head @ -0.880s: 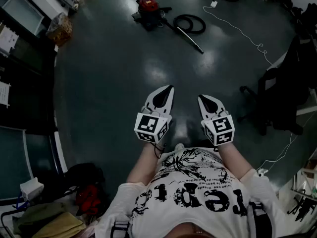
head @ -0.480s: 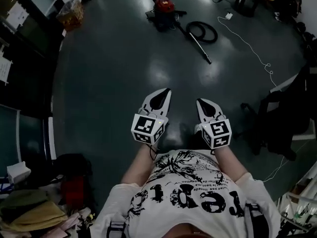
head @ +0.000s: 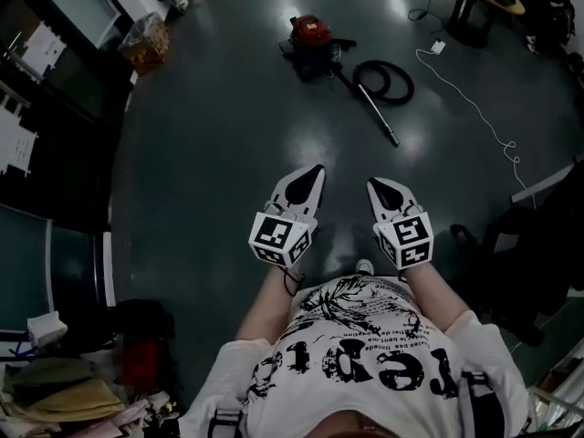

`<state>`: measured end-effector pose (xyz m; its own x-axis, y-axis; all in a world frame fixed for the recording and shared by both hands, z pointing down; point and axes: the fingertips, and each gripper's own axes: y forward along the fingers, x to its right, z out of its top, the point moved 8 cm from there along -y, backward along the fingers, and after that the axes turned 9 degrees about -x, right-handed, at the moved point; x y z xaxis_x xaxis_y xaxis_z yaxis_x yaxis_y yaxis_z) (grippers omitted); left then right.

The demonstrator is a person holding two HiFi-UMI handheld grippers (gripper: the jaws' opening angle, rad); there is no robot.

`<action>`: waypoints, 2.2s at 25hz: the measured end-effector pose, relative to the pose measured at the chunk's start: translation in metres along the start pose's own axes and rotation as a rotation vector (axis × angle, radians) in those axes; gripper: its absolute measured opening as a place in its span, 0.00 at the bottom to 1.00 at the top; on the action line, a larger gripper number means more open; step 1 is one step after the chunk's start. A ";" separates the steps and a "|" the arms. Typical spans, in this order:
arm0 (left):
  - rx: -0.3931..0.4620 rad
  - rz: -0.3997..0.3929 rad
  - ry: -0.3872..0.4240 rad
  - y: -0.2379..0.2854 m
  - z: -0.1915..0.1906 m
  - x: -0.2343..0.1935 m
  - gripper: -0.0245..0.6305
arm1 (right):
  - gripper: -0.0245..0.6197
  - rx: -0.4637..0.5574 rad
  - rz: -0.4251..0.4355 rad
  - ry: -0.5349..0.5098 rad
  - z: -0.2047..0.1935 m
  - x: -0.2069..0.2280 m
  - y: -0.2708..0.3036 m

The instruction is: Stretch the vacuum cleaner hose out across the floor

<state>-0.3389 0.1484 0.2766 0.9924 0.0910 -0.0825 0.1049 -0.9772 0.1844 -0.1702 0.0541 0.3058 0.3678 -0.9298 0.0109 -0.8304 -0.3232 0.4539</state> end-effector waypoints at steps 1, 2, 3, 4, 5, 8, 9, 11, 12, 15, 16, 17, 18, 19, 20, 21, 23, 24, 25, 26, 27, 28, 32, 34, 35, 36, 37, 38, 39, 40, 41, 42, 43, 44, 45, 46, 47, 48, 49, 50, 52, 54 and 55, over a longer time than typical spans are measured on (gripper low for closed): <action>-0.004 0.004 -0.009 0.020 0.003 0.001 0.05 | 0.04 -0.004 -0.011 -0.027 0.005 0.018 0.002; -0.008 0.001 -0.017 0.040 0.005 0.003 0.05 | 0.04 -0.006 -0.021 -0.056 0.010 0.033 0.005; -0.013 -0.010 -0.023 0.058 0.006 0.006 0.05 | 0.04 -0.006 -0.029 -0.082 0.014 0.047 0.007; -0.019 -0.026 -0.025 0.074 0.006 0.009 0.05 | 0.04 -0.004 -0.036 -0.104 0.016 0.060 0.010; -0.027 -0.048 -0.024 0.088 0.005 0.012 0.05 | 0.04 -0.004 -0.044 -0.120 0.017 0.071 0.014; -0.038 -0.113 0.001 0.128 0.009 0.004 0.05 | 0.04 -0.018 -0.061 -0.114 0.019 0.105 0.032; -0.038 -0.122 0.012 0.140 0.012 -0.004 0.05 | 0.04 -0.025 -0.062 -0.106 0.020 0.113 0.041; -0.047 -0.130 0.024 0.160 0.012 -0.025 0.05 | 0.04 -0.041 -0.075 -0.099 0.021 0.125 0.058; -0.056 -0.138 0.021 0.171 0.010 -0.035 0.05 | 0.04 -0.049 -0.089 -0.094 0.021 0.130 0.067; -0.077 -0.187 -0.014 0.208 0.007 -0.072 0.05 | 0.04 -0.067 -0.139 -0.051 0.029 0.147 0.100; -0.082 -0.202 -0.023 0.219 0.008 -0.087 0.05 | 0.04 -0.069 -0.153 -0.027 0.035 0.151 0.113; -0.088 -0.216 -0.026 0.230 0.011 -0.103 0.04 | 0.04 -0.071 -0.166 0.003 0.041 0.155 0.127; -0.094 -0.230 -0.025 0.240 0.015 -0.121 0.05 | 0.04 -0.073 -0.178 0.037 0.048 0.159 0.141; -0.098 -0.243 -0.023 0.249 0.021 -0.139 0.05 | 0.04 -0.073 -0.192 0.070 0.056 0.162 0.156; -0.101 -0.253 -0.020 0.258 0.027 -0.159 0.05 | 0.04 -0.070 -0.208 0.098 0.065 0.167 0.172; -0.104 -0.262 -0.014 0.267 0.034 -0.179 0.05 | 0.04 -0.064 -0.226 0.119 0.074 0.171 0.188; -0.119 -0.278 0.002 0.284 0.044 -0.217 0.05 | 0.04 -0.049 -0.256 0.144 0.092 0.177 0.219; -0.128 -0.280 0.006 0.291 0.046 -0.234 0.05 | 0.04 -0.044 -0.267 0.153 0.099 0.179 0.233; -0.132 -0.277 0.007 0.297 0.048 -0.250 0.05 | 0.04 -0.041 -0.275 0.162 0.104 0.181 0.246; -0.135 -0.267 0.002 0.304 0.049 -0.265 0.05 | 0.04 -0.040 -0.281 0.173 0.109 0.184 0.259; -0.139 -0.253 -0.007 0.312 0.049 -0.280 0.05 | 0.04 -0.040 -0.283 0.185 0.112 0.189 0.271; -0.144 -0.239 -0.022 0.321 0.048 -0.294 0.04 | 0.04 -0.042 -0.284 0.197 0.115 0.194 0.281; -0.173 -0.205 -0.073 0.360 0.040 -0.337 0.05 | 0.04 -0.088 -0.295 0.212 0.113 0.230 0.321; -0.197 -0.193 -0.085 0.388 0.031 -0.349 0.04 | 0.04 -0.120 -0.297 0.236 0.106 0.258 0.341; -0.207 -0.188 -0.093 0.404 0.027 -0.353 0.05 | 0.04 -0.128 -0.293 0.247 0.103 0.275 0.350; -0.216 -0.184 -0.101 0.422 0.025 -0.357 0.05 | 0.04 -0.132 -0.288 0.252 0.102 0.291 0.360; -0.228 -0.182 -0.107 0.440 0.024 -0.361 0.04 | 0.04 -0.131 -0.282 0.251 0.103 0.309 0.370; -0.241 -0.180 -0.108 0.460 0.026 -0.366 0.05 | 0.04 -0.125 -0.276 0.246 0.107 0.327 0.382; -0.252 -0.178 -0.107 0.481 0.030 -0.371 0.05 | 0.04 -0.115 -0.271 0.238 0.113 0.346 0.393; -0.257 -0.180 -0.101 0.505 0.036 -0.374 0.05 | 0.04 -0.106 -0.266 0.228 0.119 0.367 0.403; -0.257 -0.186 -0.092 0.530 0.044 -0.375 0.05 | 0.04 -0.102 -0.262 0.216 0.125 0.388 0.410; -0.254 -0.196 -0.080 0.555 0.051 -0.374 0.05 | 0.04 -0.105 -0.256 0.203 0.131 0.411 0.416; -0.251 -0.209 -0.068 0.581 0.058 -0.372 0.05 | 0.04 -0.111 -0.250 0.189 0.136 0.433 0.421; -0.249 -0.221 -0.058 0.604 0.065 -0.370 0.05 | 0.04 -0.116 -0.245 0.176 0.142 0.455 0.425; -0.250 -0.229 -0.054 0.626 0.069 -0.371 0.05 | 0.04 -0.118 -0.236 0.164 0.148 0.475 0.431; -0.255 -0.231 -0.055 0.646 0.071 -0.373 0.05 | 0.04 -0.118 -0.224 0.152 0.153 0.494 0.438; -0.267 -0.228 -0.059 0.664 0.071 -0.376 0.05 | 0.04 -0.120 -0.210 0.140 0.158 0.511 0.446; -0.284 -0.224 -0.066 0.682 0.069 -0.380 0.05 | 0.04 -0.124 -0.197 0.129 0.161 0.527 0.455; -0.306 -0.223 -0.074 0.698 0.066 -0.383 0.05 | 0.04 -0.134 -0.186 0.123 0.162 0.543 0.465; -0.330 -0.226 -0.082 0.713 0.062 -0.386 0.05 | 0.04 -0.146 -0.180 0.123 0.161 0.557 0.475; -0.373 -0.244 -0.085 0.741 0.052 -0.396 0.05 | 0.04 -0.176 -0.178 0.147 0.154 0.583 0.496; -0.408 -0.265 -0.083 0.770 0.039 -0.412 0.05 | 0.04 -0.210 -0.192 0.182 0.144 0.605 0.520; -0.422 -0.280 -0.089 0.786 0.031 -0.422 0.05 | 0.04 -0.229 -0.198 0.198 0.139 0.616 0.534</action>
<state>-0.6772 -0.6641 0.4260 0.9151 0.3037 -0.2651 0.4010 -0.7533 0.5212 -0.4456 -0.7154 0.4316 0.6047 -0.7938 0.0648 -0.6280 -0.4252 0.6518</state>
